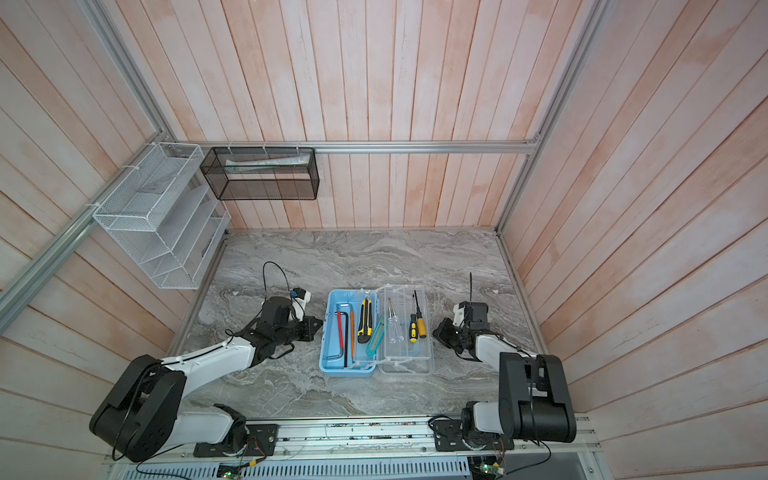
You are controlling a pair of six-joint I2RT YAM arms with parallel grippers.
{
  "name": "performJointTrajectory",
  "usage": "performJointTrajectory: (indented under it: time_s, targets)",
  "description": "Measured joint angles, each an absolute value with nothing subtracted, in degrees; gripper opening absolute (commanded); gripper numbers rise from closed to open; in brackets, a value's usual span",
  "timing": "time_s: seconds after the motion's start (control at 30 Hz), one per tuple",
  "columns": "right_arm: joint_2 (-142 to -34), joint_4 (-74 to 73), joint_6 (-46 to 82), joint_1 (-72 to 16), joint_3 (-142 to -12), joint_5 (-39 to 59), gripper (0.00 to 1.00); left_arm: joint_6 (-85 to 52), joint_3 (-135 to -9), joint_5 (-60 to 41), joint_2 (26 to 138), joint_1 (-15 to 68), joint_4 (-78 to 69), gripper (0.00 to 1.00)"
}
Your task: Pack the tool kit
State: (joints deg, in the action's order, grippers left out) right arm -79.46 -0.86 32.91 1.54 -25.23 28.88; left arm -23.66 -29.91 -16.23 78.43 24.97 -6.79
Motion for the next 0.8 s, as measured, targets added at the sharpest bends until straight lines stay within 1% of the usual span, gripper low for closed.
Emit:
performJointTrajectory:
  time_s: [0.27,0.47,0.8]
  targets:
    - [-83.66,-6.85,32.88,1.54,-24.88,36.34,0.00,-23.31,-29.91,-16.64,78.85,25.89,-7.14,0.00]
    - [-83.74,-10.85,32.97,2.39,-22.98,39.03,0.00,-23.09,-29.89,-16.86,79.46,26.04,-8.25,0.00]
    - [-76.51,-18.48,37.56,3.09,-19.14,43.77,0.00,-23.11,-29.89,-16.80,81.17,25.56,-8.91,0.00]
